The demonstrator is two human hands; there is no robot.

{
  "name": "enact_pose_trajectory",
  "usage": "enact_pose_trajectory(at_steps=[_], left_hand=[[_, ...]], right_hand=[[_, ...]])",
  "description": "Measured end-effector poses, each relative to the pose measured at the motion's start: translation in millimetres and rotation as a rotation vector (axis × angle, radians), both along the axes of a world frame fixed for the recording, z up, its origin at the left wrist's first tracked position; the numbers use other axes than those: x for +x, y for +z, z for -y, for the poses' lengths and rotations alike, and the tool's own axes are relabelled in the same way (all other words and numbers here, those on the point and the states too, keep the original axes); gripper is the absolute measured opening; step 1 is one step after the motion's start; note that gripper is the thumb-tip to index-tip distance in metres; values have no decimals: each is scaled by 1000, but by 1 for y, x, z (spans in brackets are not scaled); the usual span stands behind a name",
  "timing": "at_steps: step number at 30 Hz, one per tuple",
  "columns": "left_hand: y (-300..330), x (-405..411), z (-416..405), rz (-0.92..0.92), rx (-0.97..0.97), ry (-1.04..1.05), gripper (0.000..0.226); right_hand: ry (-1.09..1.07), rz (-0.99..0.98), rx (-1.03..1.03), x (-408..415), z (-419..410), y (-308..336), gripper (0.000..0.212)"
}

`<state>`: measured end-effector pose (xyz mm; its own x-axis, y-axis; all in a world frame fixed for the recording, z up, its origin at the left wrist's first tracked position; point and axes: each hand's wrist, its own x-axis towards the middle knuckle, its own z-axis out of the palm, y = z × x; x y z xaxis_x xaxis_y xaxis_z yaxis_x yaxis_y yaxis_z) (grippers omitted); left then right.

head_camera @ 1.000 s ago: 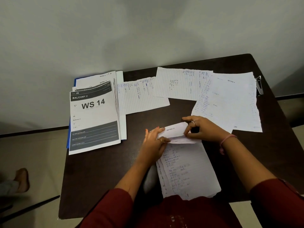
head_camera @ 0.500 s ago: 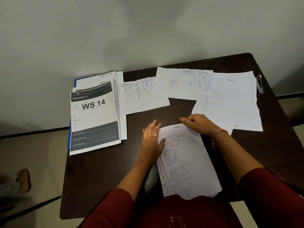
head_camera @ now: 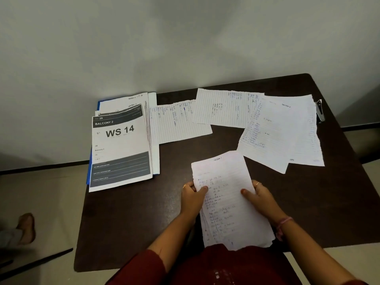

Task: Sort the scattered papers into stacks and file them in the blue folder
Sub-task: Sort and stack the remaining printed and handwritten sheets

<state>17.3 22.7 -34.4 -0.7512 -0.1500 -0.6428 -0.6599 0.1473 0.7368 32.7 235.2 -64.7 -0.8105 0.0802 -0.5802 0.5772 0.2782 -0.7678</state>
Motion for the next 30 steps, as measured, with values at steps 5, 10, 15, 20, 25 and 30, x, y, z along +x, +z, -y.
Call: enact_pose_trajectory(at_steps=[5,10,15,20,25,30], left_hand=[[-3,8,1,46,243,27,24],[7,8,6,-127,159,17,25],[34,-17,19,-347,38,100,36],[61,-41,29,-619,-63,107,35],[57,-49,39,-660,-154,132,53],[39,-43,45,-554,-172,90,49]], right_hand=[[-93,-144,-75,-13,15,13,19],[-95,-243,-150,-33,32,37,29],[59,-401,39,-54,50,73,45],[-21,-656,117,-77,73,102,49],[-44,-724,119,-78,86,100,50],[15,-602,152,-72,89,75,53]])
